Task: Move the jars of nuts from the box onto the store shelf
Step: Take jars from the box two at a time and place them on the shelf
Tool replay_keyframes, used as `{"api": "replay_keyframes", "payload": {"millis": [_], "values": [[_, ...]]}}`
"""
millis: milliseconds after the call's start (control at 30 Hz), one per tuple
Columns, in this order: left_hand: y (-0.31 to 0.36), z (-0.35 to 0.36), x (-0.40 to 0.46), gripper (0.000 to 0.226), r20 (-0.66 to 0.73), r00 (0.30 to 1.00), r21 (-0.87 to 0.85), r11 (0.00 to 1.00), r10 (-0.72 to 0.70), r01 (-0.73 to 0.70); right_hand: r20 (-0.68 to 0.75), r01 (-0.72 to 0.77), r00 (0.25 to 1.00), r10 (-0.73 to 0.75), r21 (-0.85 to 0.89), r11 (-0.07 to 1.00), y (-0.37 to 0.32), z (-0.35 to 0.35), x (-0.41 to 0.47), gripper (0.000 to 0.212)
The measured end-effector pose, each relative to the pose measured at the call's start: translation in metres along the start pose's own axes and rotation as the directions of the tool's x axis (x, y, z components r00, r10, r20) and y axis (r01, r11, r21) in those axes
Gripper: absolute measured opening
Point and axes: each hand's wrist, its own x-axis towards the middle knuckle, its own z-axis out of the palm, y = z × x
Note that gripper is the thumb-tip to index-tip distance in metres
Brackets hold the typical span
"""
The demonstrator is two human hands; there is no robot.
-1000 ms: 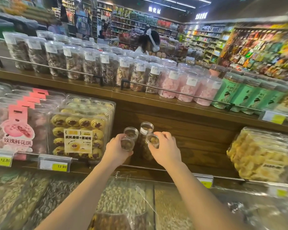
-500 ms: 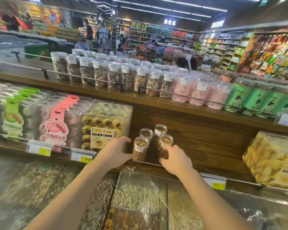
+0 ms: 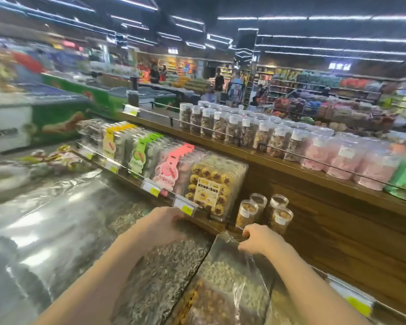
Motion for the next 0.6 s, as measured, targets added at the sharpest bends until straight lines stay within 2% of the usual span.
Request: {"api": "replay_keyframes", "payload": {"millis": [67,200,300,433,600], "values": [[-0.016,-0.005,-0.037,0.064,-0.016,0.995,-0.004,0.995,-0.095,0.095,0.023,0.097,0.995,-0.096,-0.025,0.995,-0.028,0.006,-0.005,0.051],[-0.058,-0.005,-0.121,0.054,-0.102,0.958,-0.023,0.963,-0.270,0.269,0.087,0.300,0.952,-0.294,-0.061,0.952,-0.098,0.035,-0.015,0.055],[-0.083,-0.007,-0.193,0.048,-0.135,0.904,-0.017,0.913,-0.406,0.408,0.165,0.434,0.894,-0.416,-0.091,0.896,-0.157,0.060,-0.041,0.063],[-0.116,-0.009,-0.290,0.049,-0.179,0.784,-0.116,0.804,-0.594,0.583,0.240,0.577,0.809,-0.537,-0.146,0.804,-0.234,0.091,-0.087,0.058],[-0.154,-0.007,-0.421,0.059,-0.225,0.628,-0.224,0.667,-0.745,0.711,0.278,0.727,0.681,-0.678,-0.144,0.671,-0.317,0.120,-0.163,0.058]]}}
